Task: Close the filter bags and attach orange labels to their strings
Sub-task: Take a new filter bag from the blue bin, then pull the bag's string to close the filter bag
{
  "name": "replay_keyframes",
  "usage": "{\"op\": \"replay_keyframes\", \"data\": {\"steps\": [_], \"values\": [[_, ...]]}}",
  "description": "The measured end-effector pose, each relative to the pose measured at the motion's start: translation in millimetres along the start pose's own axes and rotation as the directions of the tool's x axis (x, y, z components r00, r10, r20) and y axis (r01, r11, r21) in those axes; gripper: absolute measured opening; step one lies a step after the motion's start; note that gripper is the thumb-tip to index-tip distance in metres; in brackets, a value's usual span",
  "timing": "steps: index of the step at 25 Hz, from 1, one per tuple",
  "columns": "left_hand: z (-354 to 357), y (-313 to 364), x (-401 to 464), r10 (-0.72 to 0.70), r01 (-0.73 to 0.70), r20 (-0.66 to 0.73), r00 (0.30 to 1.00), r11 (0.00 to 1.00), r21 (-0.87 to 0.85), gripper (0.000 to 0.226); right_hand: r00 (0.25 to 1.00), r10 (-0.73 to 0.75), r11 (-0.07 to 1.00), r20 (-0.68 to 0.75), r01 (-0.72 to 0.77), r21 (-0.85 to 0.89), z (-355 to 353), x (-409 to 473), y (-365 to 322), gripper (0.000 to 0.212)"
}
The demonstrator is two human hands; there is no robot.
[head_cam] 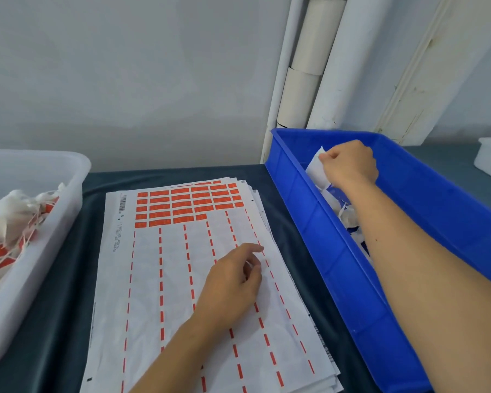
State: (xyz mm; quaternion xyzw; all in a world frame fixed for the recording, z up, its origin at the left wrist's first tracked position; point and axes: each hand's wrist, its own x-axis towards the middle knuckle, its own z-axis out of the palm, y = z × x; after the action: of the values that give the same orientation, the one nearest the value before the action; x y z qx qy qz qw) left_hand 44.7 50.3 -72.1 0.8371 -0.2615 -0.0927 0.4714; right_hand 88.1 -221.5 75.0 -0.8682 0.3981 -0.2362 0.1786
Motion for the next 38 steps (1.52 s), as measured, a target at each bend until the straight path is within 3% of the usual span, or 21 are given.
{"op": "replay_keyframes", "data": {"steps": [4,7,9,11,13,14,16,17,21,23,26,28,33,38], "values": [[-14,8,3,-0.007,0.007,0.001,1.000,0.993,-0.117,0.028,0.957,-0.287,0.958,-0.037,0.287,0.002,-42,-5,-38,0.029],[-37,16,9,0.008,-0.042,-0.149,0.989,0.973,-0.228,0.023,0.845,-0.535,0.845,0.024,0.535,0.008,-60,-27,-79,0.024],[-59,18,11,-0.004,-0.073,-0.276,0.961,0.961,-0.268,0.024,0.744,-0.647,0.762,0.168,0.640,0.102,-56,-53,-103,0.018],[-86,12,9,-0.004,-0.095,-0.337,0.941,0.957,-0.275,0.045,0.631,-0.697,0.716,0.341,0.644,0.270,-37,-86,-119,0.014],[-110,-1,3,-0.019,-0.090,-0.308,0.951,0.938,-0.335,0.065,0.508,-0.716,0.694,0.479,0.594,0.406,-9,-118,-124,0.012],[-118,-9,-1,-0.035,-0.066,-0.274,0.961,0.935,-0.350,0.067,0.448,-0.723,0.684,0.526,0.574,0.451,7,-133,-125,0.011],[-121,-25,-8,-0.054,-0.022,-0.255,0.965,0.959,-0.283,0.047,0.390,-0.719,0.688,0.575,0.521,0.506,39,-156,-118,0.010],[-121,-34,-12,-0.079,0.009,-0.288,0.954,0.971,-0.238,0.034,0.396,-0.716,0.694,0.575,0.495,0.523,57,-166,-116,0.009],[-112,-53,-18,-0.187,0.074,-0.358,0.915,0.949,-0.307,0.009,0.624,-0.630,0.747,0.463,0.324,0.580,94,-186,-83,0.007],[-112,-52,-18,-0.184,0.058,-0.335,0.924,0.933,-0.354,0.007,0.686,-0.605,0.743,0.405,0.302,0.598,100,-192,-68,0.006],[-111,-47,-19,-0.149,0.035,-0.256,0.955,0.915,-0.403,0.014,0.717,-0.597,0.714,0.360,0.270,0.646,105,-202,-57,0.008],[-110,-47,-20,-0.121,0.021,-0.211,0.970,0.907,-0.421,0.006,0.739,-0.585,0.685,0.335,0.229,0.692,107,-207,-55,0.005],[-113,-50,-22,-0.164,0.091,-0.082,0.983,0.826,-0.556,0.009,0.802,-0.530,0.611,0.276,0.135,0.780,108,-216,-51,0.003],[-110,-45,-19,-0.124,0.086,-0.077,0.989,0.922,-0.378,0.006,0.846,-0.524,0.584,0.095,0.276,0.763,108,-219,-53,0.014]]}}
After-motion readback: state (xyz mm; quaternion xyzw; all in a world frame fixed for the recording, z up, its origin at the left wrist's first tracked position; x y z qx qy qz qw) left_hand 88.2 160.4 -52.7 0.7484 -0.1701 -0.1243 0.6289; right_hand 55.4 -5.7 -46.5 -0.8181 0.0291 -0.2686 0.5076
